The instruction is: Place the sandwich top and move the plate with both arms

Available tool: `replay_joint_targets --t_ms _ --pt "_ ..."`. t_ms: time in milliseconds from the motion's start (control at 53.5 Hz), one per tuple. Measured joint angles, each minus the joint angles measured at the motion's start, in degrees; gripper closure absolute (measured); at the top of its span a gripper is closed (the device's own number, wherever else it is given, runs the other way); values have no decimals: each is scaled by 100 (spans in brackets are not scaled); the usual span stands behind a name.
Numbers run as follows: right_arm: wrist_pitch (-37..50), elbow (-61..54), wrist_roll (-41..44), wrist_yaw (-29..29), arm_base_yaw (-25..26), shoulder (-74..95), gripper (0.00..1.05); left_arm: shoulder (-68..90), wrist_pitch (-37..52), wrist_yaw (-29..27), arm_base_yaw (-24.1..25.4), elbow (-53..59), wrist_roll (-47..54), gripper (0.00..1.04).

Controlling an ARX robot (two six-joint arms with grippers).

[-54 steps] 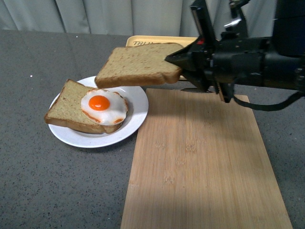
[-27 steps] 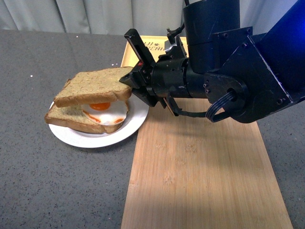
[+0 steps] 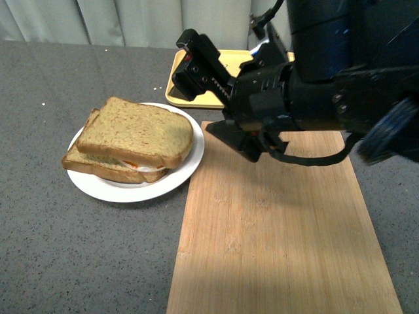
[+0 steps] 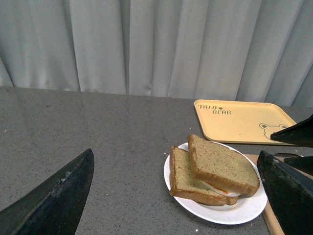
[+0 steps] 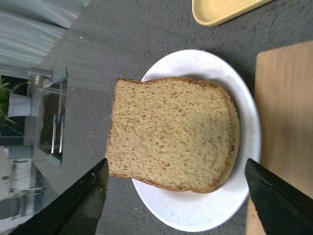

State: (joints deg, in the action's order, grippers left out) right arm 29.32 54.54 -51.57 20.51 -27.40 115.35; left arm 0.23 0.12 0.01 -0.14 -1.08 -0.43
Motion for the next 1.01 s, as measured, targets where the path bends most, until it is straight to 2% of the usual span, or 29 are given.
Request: replay_joint_targets --t_ms 93,131,168,187,205,243,299,318,411,467,654,1009 --pt "-219 -396 468 -413 125 -586 9 -2 0 -2 0 0 0 7" --pt "-219 -535 601 -568 173 -756 7 -2 0 -2 0 0 0 7" --pt "-160 -671 817 -785 203 -870 10 0 0 -4 0 0 0 7" --pt "315 -796 1143 -1292 186 -861 13 0 0 -2 0 0 0 7" --pt "1200 -1043 1668 -2127 181 -813 18 -2 0 -2 0 0 0 7" --pt "2509 -1517 2542 -3322 210 -765 27 -2 0 15 0 0 0 7" --pt "3781 -2201 3713 -4118 356 -911 40 2 0 -7 0 0 0 7" --pt "4019 -2361 4022 -4190 420 -1008 43 2 0 -2 0 0 0 7" --pt "4435 -2964 4651 -4052 721 -1641 60 -2 -2 -7 0 0 0 7" --pt "4444 -3394 4922 -3832 920 -2116 74 -2 -2 -2 0 0 0 7" --pt "4227 -4127 5093 -3436 1333 -2916 104 -2 -2 0 0 0 0 7" --pt "2660 -5007 5136 -2739 2026 -5368 104 -2 -4 -2 0 0 0 7"
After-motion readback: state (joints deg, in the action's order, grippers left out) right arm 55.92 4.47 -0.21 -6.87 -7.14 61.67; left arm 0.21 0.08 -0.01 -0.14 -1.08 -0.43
